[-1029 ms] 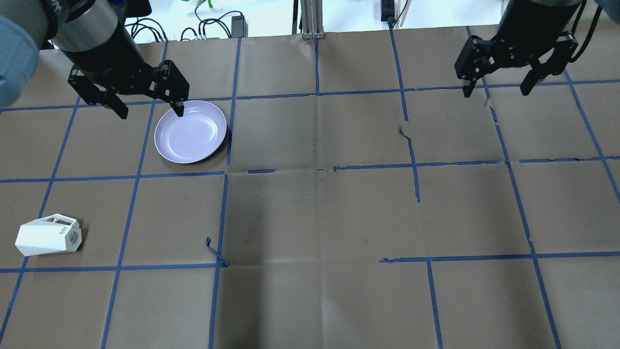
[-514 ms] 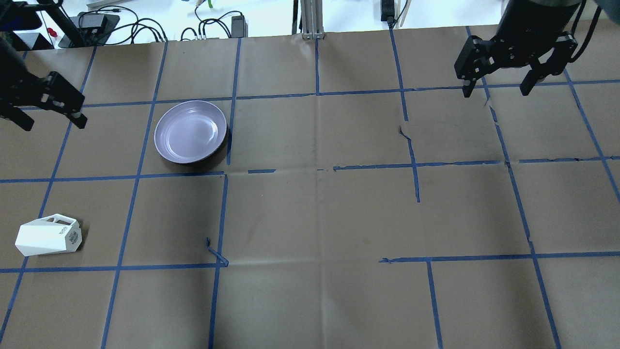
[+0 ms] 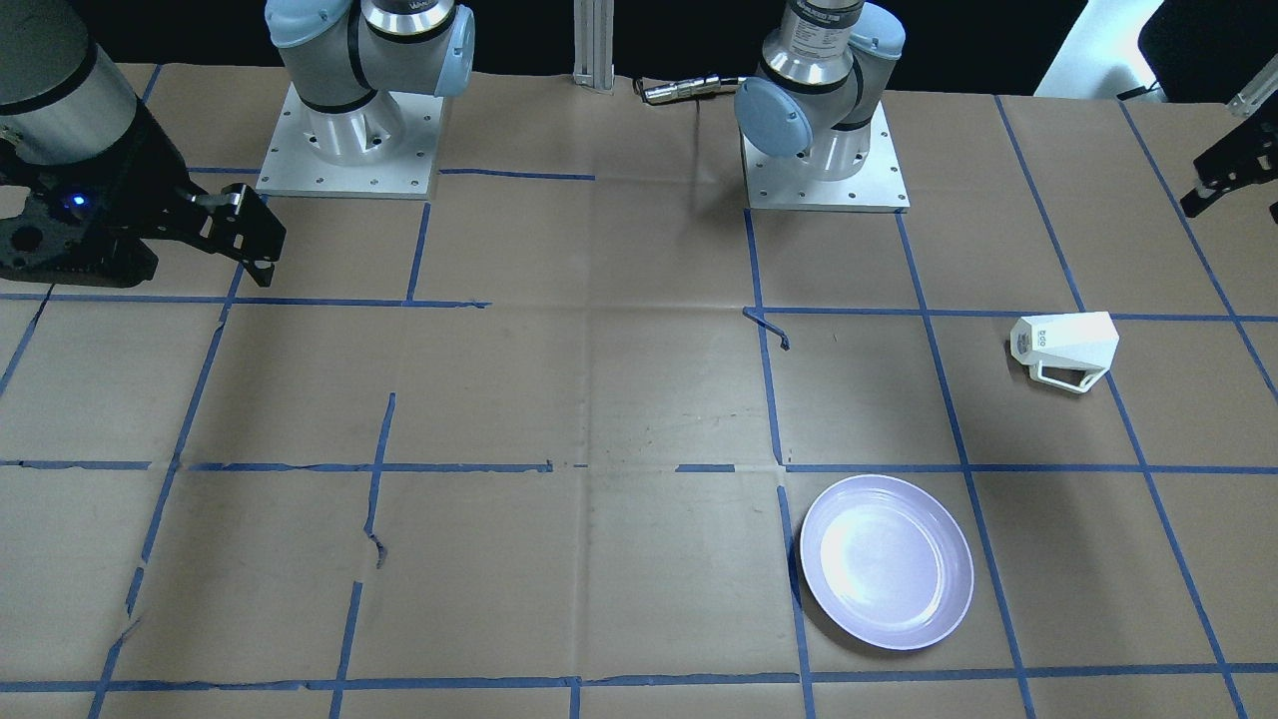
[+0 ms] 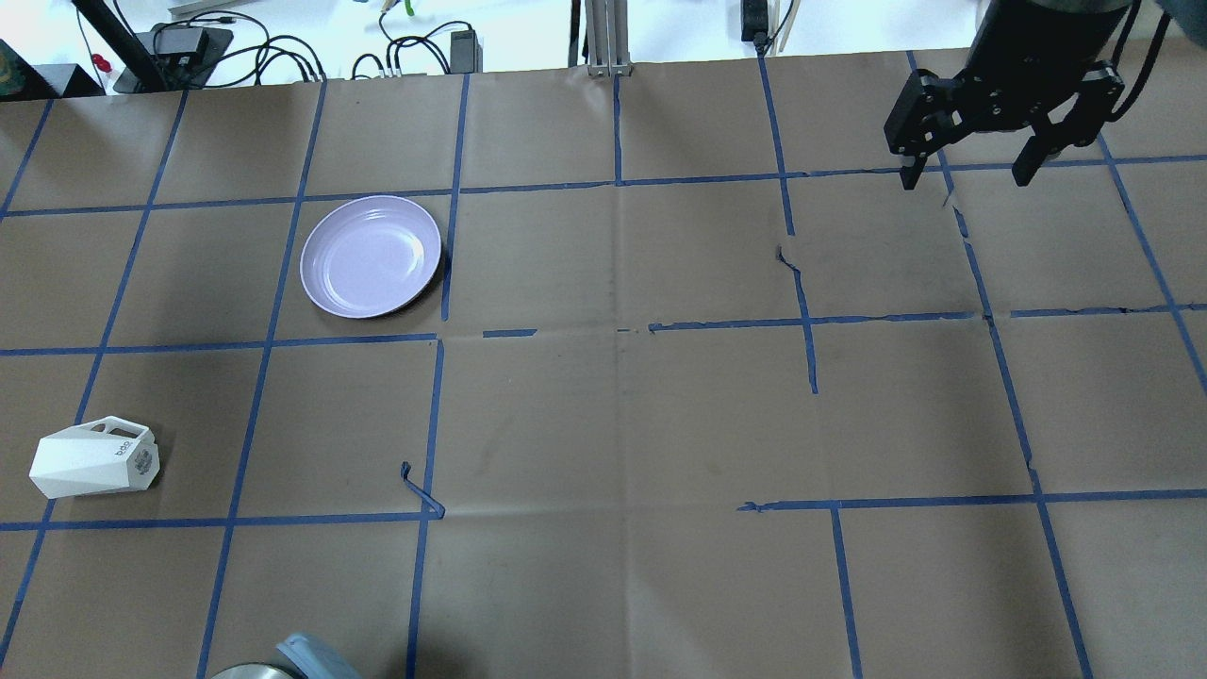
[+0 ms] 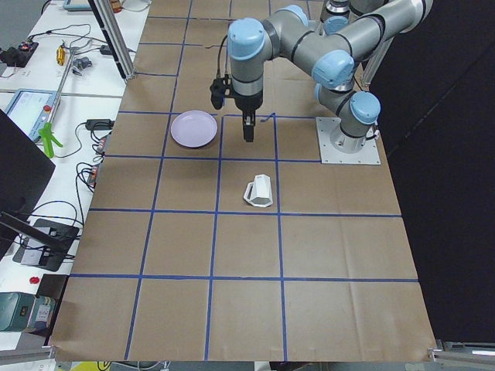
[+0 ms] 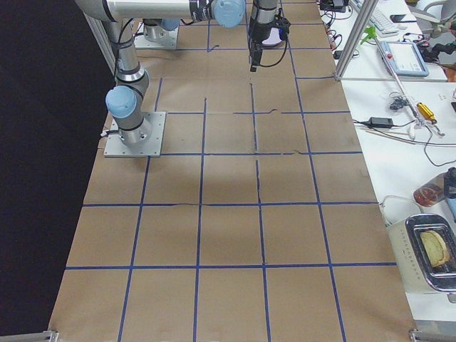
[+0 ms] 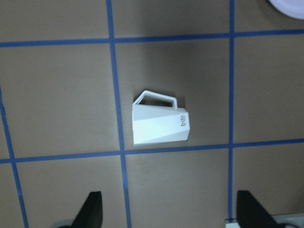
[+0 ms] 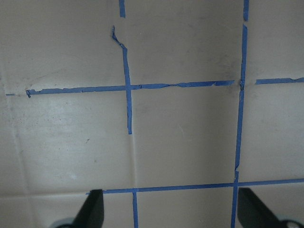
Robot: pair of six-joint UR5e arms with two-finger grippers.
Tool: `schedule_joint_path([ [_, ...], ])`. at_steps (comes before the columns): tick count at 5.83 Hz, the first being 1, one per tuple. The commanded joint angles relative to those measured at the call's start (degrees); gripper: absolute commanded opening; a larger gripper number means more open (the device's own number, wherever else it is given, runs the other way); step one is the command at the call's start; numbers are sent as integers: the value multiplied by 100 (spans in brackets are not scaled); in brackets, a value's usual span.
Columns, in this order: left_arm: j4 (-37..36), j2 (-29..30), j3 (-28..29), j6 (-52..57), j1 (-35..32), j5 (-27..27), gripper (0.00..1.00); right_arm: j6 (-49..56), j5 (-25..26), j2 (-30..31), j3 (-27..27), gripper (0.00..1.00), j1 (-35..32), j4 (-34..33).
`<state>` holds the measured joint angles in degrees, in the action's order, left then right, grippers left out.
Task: Flip cup and place on plate
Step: 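Move the left gripper from above the plate toward the white mug, then lower the left gripper onto the white mug and grasp it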
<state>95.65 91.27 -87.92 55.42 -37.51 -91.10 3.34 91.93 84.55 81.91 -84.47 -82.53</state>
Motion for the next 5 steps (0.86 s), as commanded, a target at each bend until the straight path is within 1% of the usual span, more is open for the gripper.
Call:
schedule_joint_path([
  [1,-203,241,3,1019,865,5,99,0,0,0,0,100,0,0],
  [2,-205,434,-6,1180,911,31,99,0,0,0,0,100,0,0],
  [3,-144,705,2,1416,929,196,99,0,0,0,0,100,0,0],
  [4,-30,1135,3,1897,999,607,99,0,0,0,0,100,0,0],
  [5,197,1704,20,2006,1357,1177,99,0,0,0,-9,100,0,0],
])
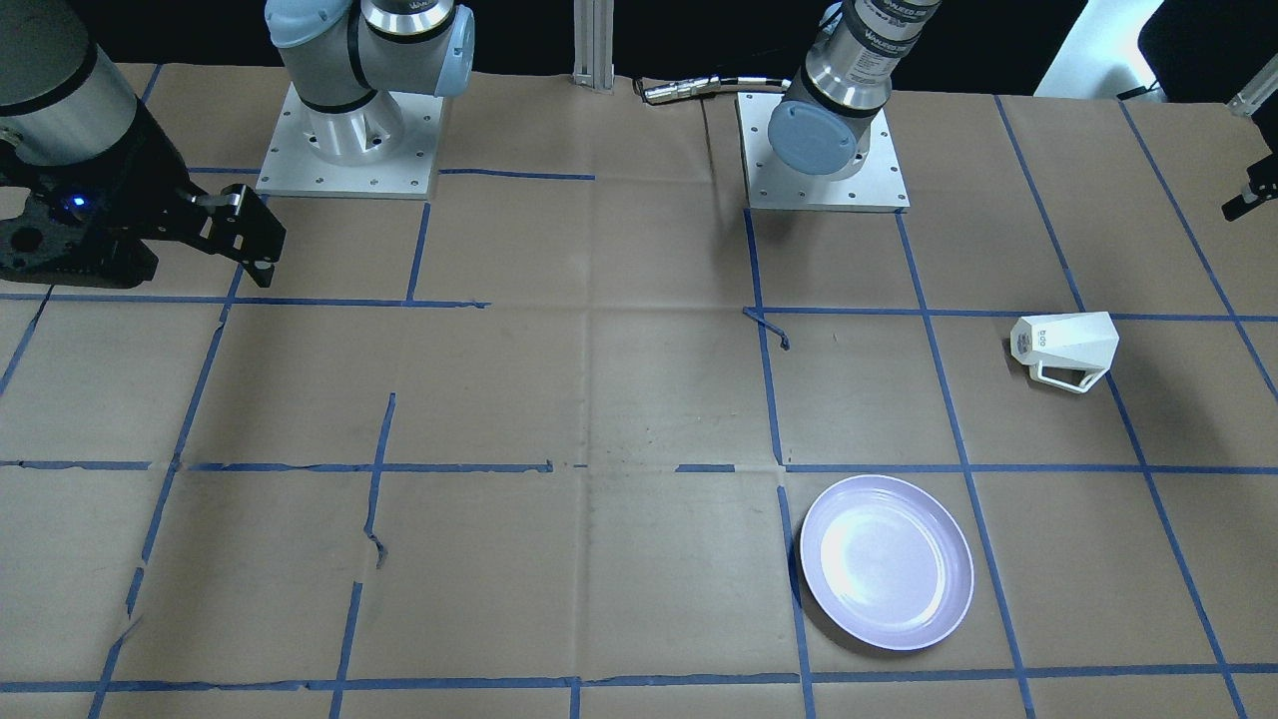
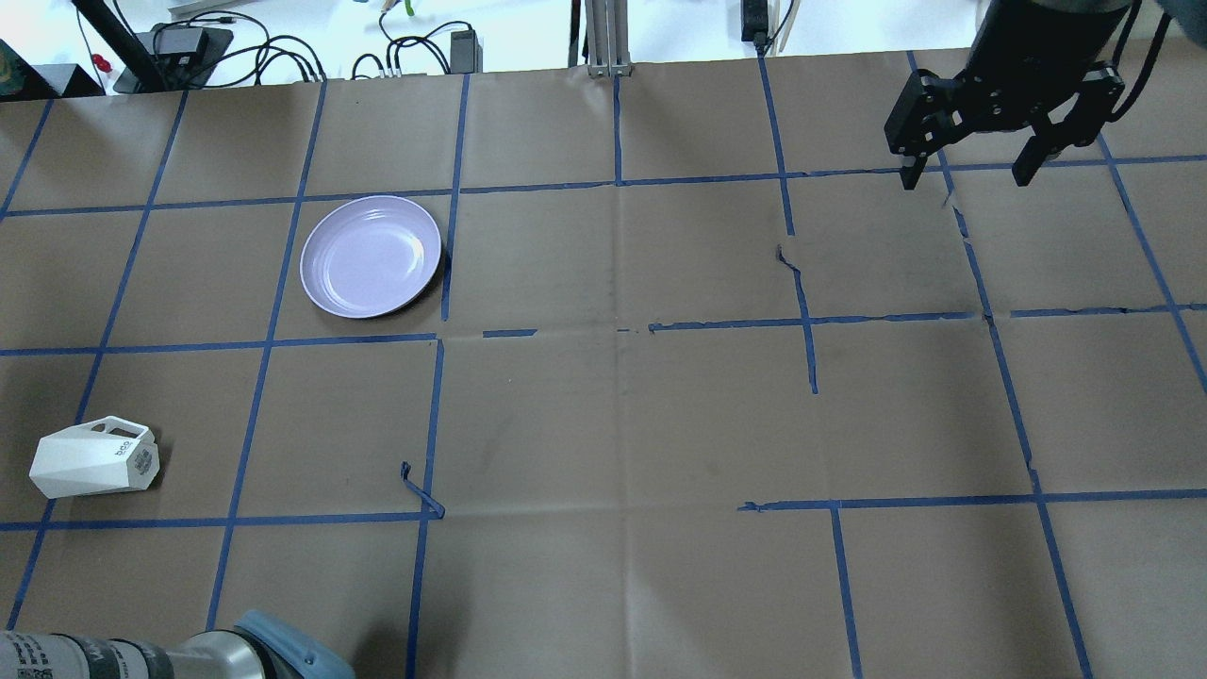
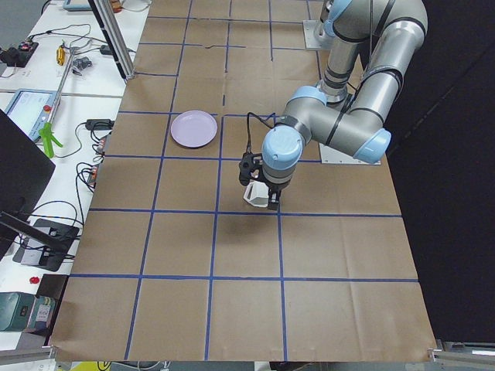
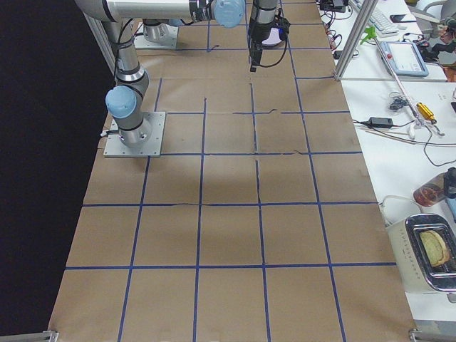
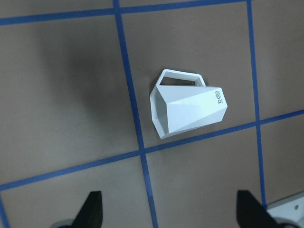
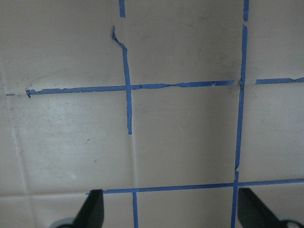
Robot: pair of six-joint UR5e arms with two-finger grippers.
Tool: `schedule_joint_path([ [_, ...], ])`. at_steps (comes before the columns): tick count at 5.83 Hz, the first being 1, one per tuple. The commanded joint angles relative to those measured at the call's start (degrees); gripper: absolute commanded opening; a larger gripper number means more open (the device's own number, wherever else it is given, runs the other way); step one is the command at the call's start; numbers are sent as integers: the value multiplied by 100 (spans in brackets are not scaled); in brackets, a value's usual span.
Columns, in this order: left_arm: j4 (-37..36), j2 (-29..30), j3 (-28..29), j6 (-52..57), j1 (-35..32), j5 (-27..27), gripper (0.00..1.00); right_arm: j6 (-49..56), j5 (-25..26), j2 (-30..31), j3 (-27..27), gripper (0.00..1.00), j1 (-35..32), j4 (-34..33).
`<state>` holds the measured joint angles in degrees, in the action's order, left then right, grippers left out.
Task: Flip cup and place on plate
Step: 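Lower the left gripper onto the white mug and grasp it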
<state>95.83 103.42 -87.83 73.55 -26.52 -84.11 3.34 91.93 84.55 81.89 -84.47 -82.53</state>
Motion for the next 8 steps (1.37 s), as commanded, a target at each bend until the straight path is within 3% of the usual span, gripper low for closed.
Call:
schedule_joint_path([
  [1,442,1069,107,508,522,726,99,0,0,0,2,100,0,0],
  [3,1468,1845,170,939,595,1516,98,0,0,0,2,100,0,0],
  [6,1833,2690,169,1362,586,1775,98,0,0,0,2,100,0,0],
  [8,2517,2745,169,1416,586,1959,98,0,0,0,2,100,0,0],
])
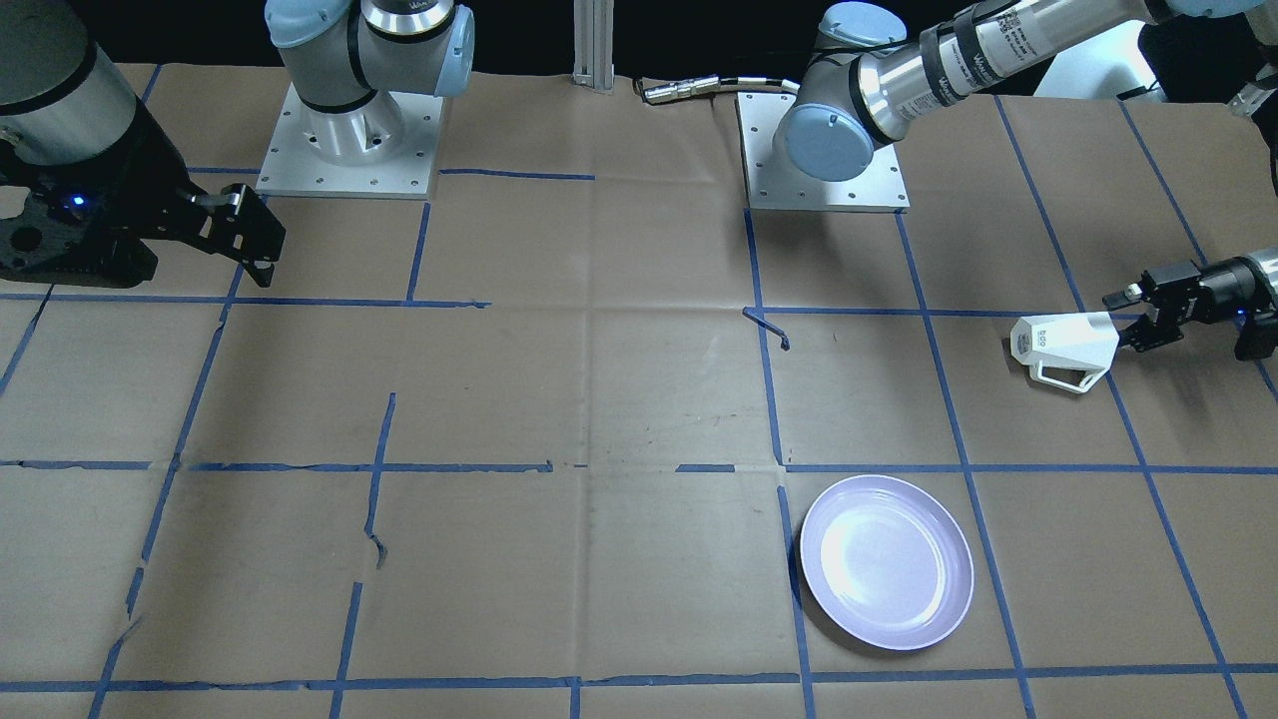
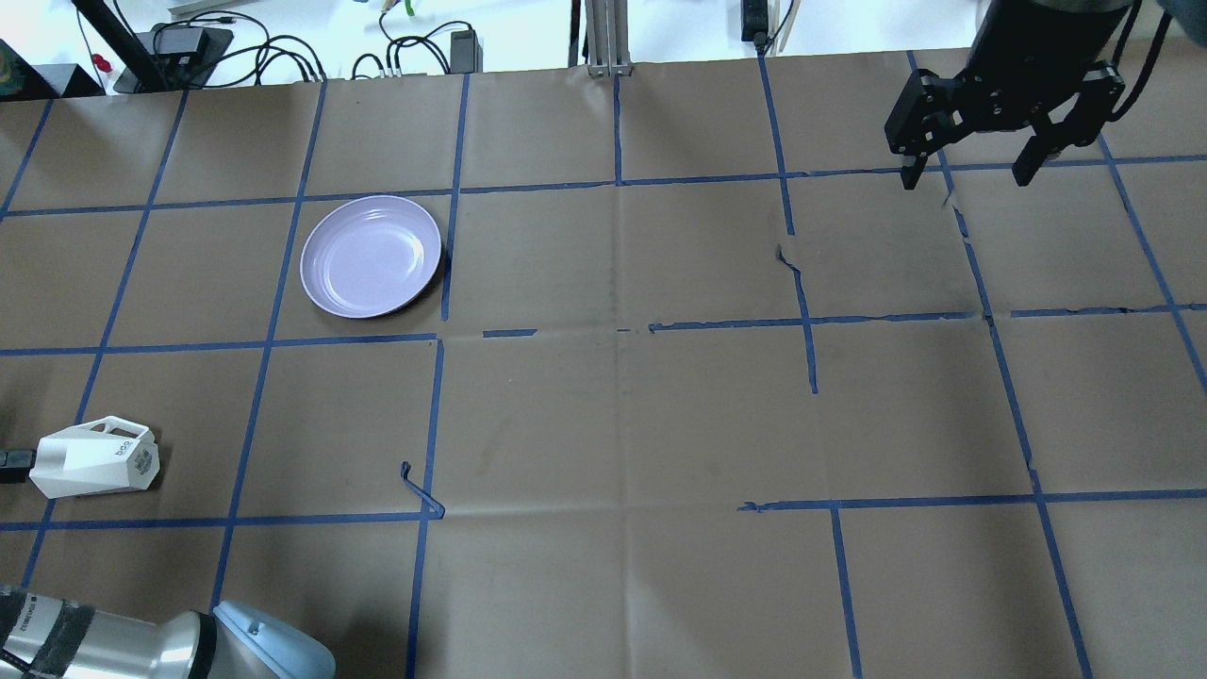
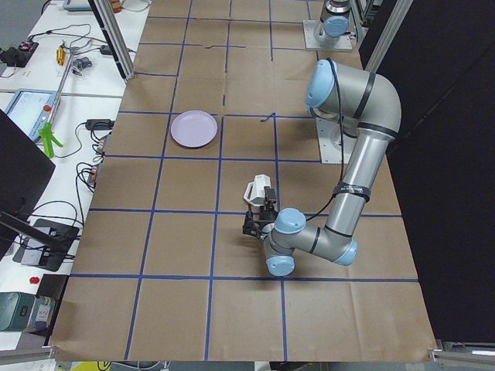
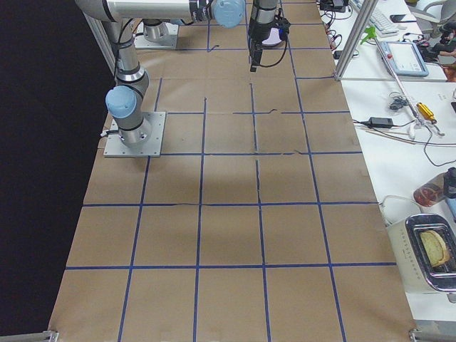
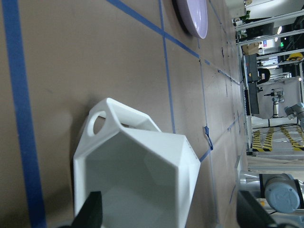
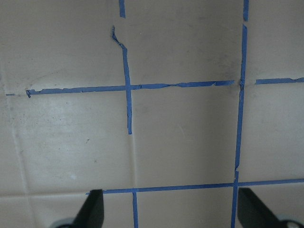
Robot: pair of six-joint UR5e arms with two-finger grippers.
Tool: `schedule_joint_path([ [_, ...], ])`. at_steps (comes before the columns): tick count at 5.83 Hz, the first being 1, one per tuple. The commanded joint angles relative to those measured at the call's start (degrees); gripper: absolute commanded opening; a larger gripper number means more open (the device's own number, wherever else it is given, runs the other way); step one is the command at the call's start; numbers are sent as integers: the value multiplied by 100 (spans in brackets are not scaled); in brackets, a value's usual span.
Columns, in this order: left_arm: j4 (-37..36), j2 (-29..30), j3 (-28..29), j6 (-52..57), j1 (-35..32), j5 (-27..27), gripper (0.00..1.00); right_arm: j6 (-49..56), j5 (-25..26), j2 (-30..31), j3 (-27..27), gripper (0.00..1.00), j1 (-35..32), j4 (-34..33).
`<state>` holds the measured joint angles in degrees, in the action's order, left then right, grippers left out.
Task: Flip cup and place on plate
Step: 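Lower the left gripper onto the white mug and grasp it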
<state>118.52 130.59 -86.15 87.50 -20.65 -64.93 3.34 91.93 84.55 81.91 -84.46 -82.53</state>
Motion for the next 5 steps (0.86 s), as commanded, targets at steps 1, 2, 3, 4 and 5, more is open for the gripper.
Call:
schedule_joint_path([
  [1,407,37,1,30,-1,68,98,0,0,0,0,100,0,-9],
  [2,444,81,1,65,-9,112,97,0,0,0,0,100,0,0],
  [3,444,107,10,82,-1,156,78,0,0,0,0,100,0,0],
  [4,453,107,10,83,-1,147,33,0,0,0,0,100,0,0],
  [5,453,107,19,83,-1,139,8,0,0,0,0,100,0,0],
])
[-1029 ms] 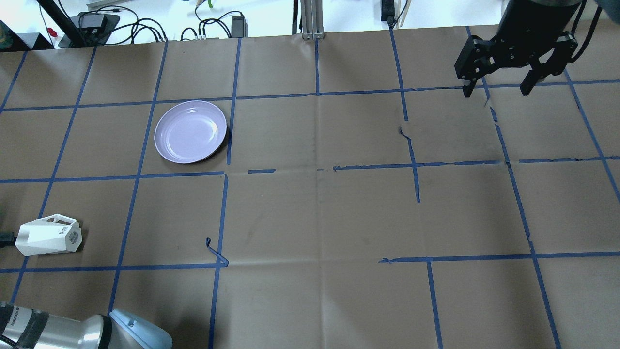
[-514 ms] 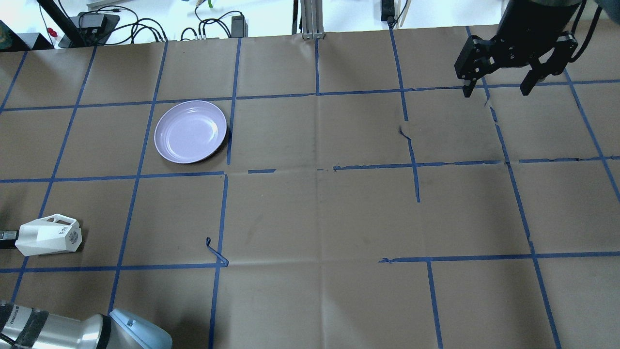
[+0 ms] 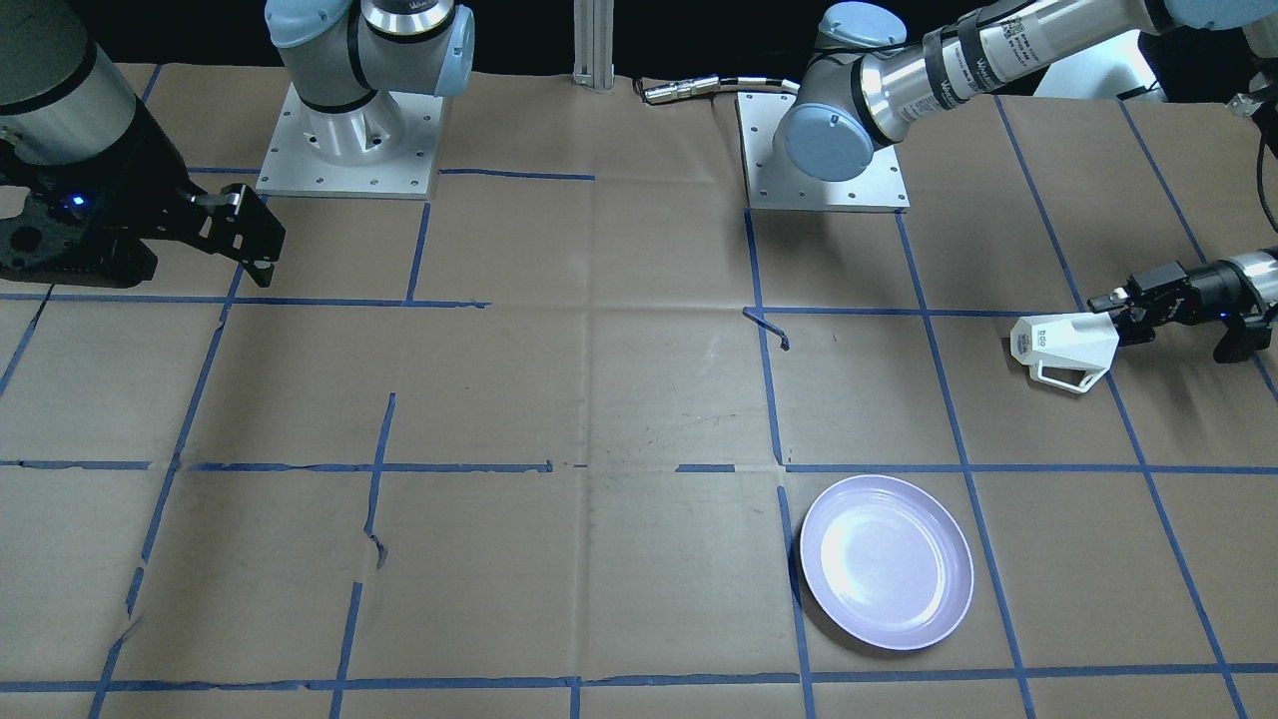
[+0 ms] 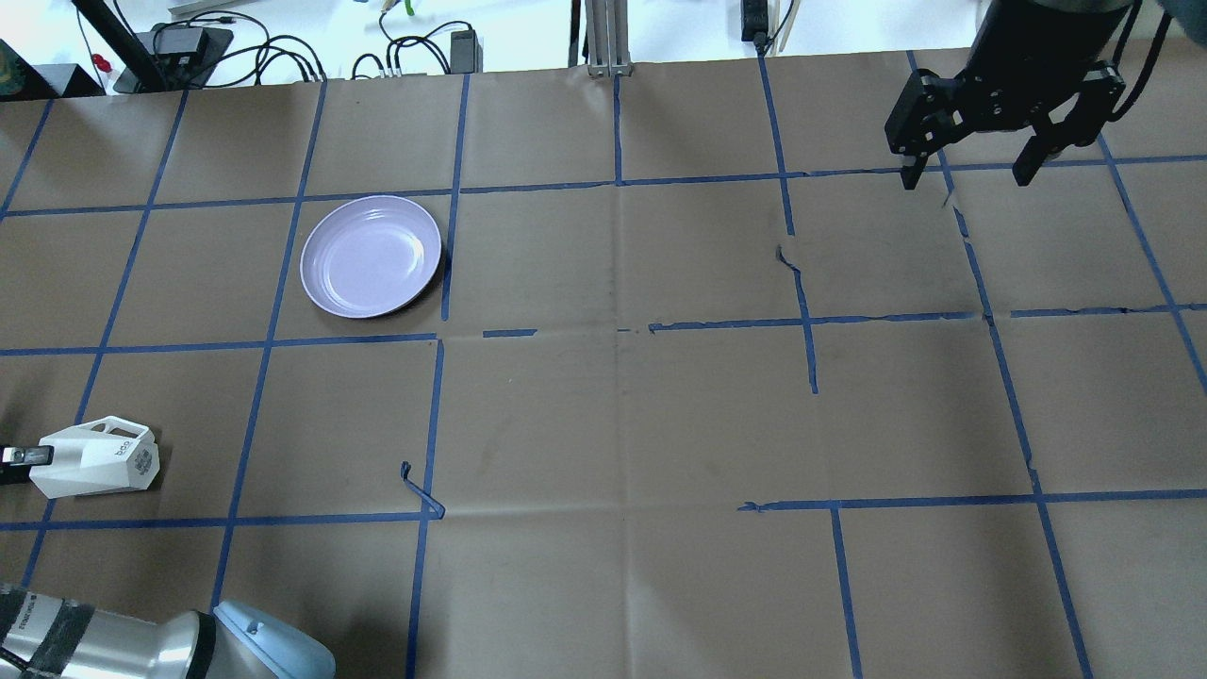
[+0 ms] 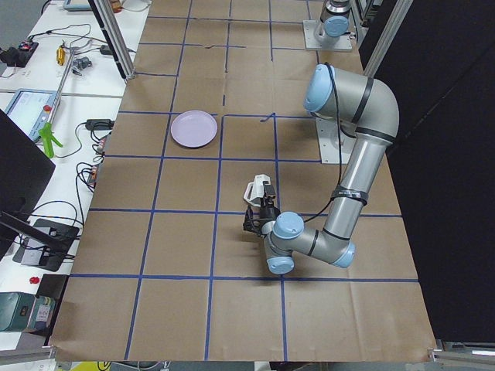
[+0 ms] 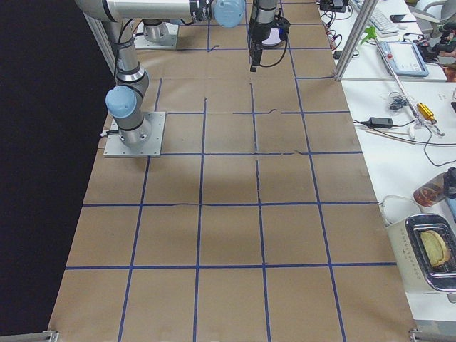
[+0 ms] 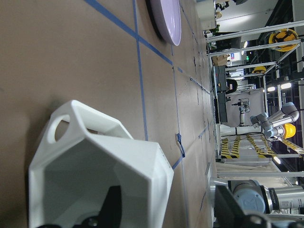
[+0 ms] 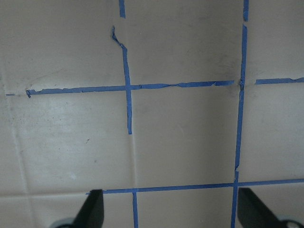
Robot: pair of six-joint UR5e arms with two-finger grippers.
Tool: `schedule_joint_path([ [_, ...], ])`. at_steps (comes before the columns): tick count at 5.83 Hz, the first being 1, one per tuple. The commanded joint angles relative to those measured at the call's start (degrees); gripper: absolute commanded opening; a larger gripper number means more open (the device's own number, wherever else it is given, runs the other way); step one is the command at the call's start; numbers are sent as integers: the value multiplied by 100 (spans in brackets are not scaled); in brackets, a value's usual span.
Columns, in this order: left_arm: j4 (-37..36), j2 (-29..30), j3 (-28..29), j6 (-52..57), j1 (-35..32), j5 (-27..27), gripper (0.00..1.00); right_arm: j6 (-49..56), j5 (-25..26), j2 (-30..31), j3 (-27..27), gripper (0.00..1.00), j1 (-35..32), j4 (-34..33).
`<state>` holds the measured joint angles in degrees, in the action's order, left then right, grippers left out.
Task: Flip cup and place on plate
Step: 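Lift the mug with the left gripper and turn it upright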
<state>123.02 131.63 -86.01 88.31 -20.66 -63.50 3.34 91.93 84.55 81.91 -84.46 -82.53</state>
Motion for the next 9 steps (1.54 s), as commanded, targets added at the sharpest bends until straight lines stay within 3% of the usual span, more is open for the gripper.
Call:
schedule_joint_path([
  [1,-6,3,14,2,1,13,0,0,0,0,0,100,0,0],
  [3,229,-206,67,-146,-8,74,0,0,0,0,0,100,0,0],
  [6,1968,-1092,1050,-901,-26,171,0,0,0,0,0,100,0,0],
  [8,1973,-1909,1052,-1472,-113,171,0,0,0,0,0,100,0,0],
  [9,1519,-2322,1043,-1901,-584,162,0,0,0,0,0,100,0,0],
])
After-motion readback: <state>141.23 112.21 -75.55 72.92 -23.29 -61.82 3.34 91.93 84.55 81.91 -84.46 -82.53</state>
